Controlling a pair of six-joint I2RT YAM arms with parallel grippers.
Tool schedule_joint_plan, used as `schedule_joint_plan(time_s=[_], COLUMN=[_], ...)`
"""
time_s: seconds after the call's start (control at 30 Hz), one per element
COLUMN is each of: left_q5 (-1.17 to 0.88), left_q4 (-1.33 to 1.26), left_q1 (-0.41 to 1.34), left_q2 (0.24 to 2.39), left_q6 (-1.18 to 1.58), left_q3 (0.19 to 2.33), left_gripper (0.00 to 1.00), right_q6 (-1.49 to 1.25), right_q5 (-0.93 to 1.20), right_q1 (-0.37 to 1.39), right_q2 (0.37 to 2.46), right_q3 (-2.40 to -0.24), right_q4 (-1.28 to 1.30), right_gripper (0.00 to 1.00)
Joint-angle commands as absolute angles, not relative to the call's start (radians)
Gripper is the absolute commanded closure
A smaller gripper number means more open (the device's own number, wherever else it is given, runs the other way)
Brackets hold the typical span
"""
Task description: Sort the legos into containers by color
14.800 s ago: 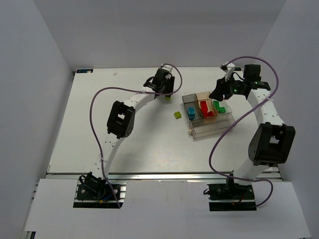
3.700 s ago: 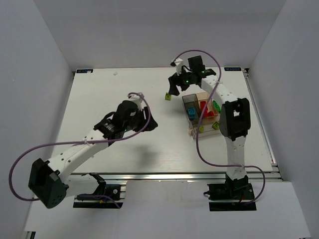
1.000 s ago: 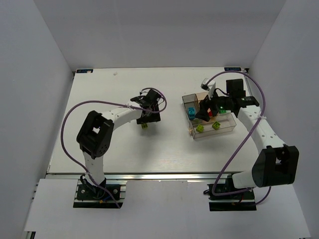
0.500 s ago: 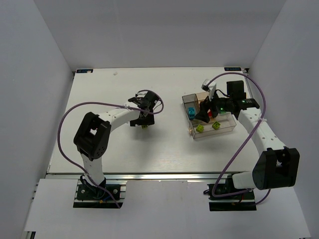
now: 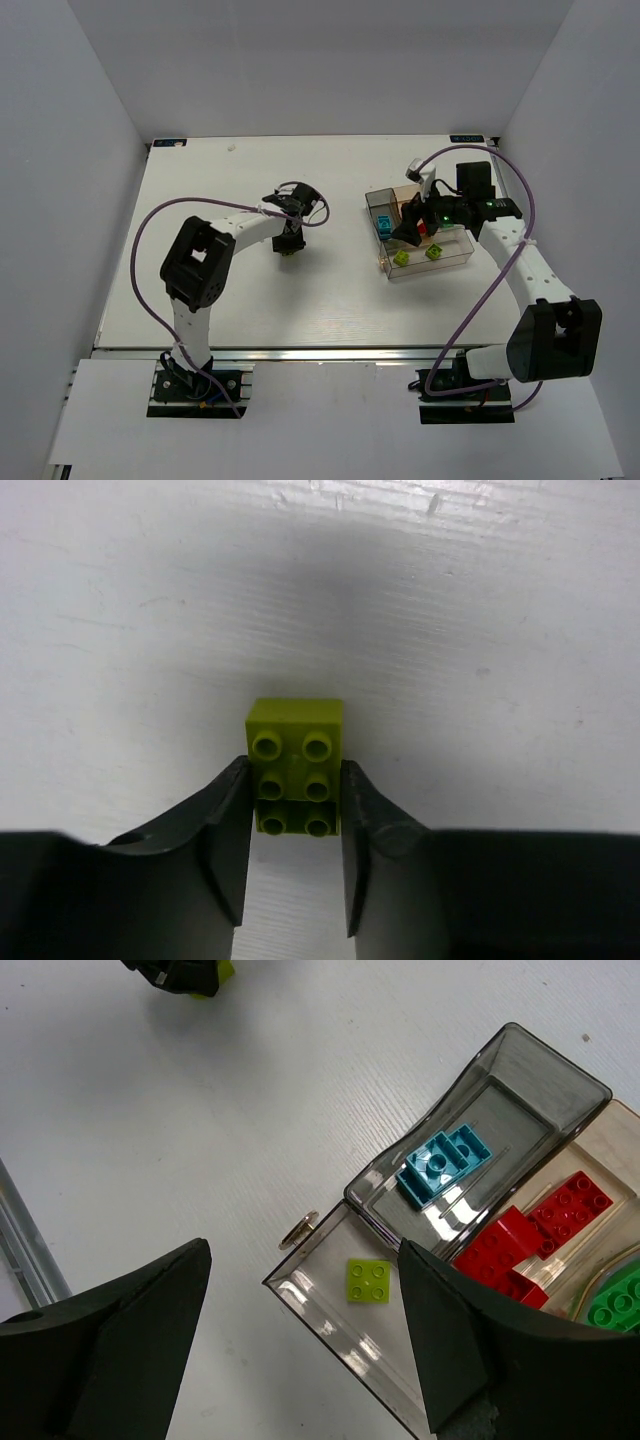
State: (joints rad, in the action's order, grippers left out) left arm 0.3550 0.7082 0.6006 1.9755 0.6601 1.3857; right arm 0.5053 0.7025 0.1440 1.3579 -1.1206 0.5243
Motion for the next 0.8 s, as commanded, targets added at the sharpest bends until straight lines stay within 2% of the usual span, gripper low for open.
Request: schedule_joint_plan(time_s=[0.0, 0.1, 0.17, 0.2, 0.23, 0.3, 0.37, 0.43, 0.5, 0.53, 0.77], left_q5=[0.348, 0.333, 0.307, 0.283, 0.247, 0.071, -0.189, -0.325, -0.479, -0.520, -0.646], left_q4=[0.699, 0.686, 0.666, 0.628, 0.594, 0.516, 0.373, 0.236, 0.172, 0.169, 0.112], left_q1=[0.580, 0.580, 0.580, 0.580, 0.597, 0.610, 0.623, 0.644, 0.658, 0.673, 0.761], left_q2=[1.974, 1.950, 1.910, 1.892, 1.873, 1.807, 1.770, 1.741, 1.764, 1.778, 1.910], left_q6=[0.655, 0.652, 0.626, 0.609, 0.583, 0.484, 0.447, 0.437, 0.437, 0.437, 0.413], left_q3=[1.413, 1.407, 1.402, 1.401, 1.391, 1.379, 1.338, 1.316, 1.330, 1.345, 1.474], left_gripper=[0.64, 0.83, 0.90, 0.92, 0.96, 0.97, 0.99, 0.99, 1.00, 1.00, 1.00], right_q6=[0.500, 0.500, 0.500, 0.497, 0.477, 0.355, 0.316, 0.263, 0.217, 0.148, 0.075], right_q5=[0.710, 0.710, 0.709, 0.704, 0.677, 0.548, 0.482, 0.489, 0.518, 0.509, 0.526], right_q1=[0.138, 0.137, 0.132, 0.135, 0.135, 0.130, 0.112, 0.085, 0.054, 0.045, -0.057], right_q2=[1.319, 1.312, 1.307, 1.299, 1.293, 1.263, 1.258, 1.295, 1.336, 1.344, 1.350], right_q3=[-1.124, -1.126, -1.126, -1.126, -1.127, -1.109, -1.117, -1.168, -1.202, -1.213, -1.227], right_q4=[0.512, 0.514, 0.515, 0.514, 0.502, 0.389, 0.348, 0.374, 0.403, 0.397, 0.367], right_gripper=[0.19, 0.19, 0.19, 0.18, 0.11, 0.11, 0.11, 0.13, 0.77, 1.00, 1.00])
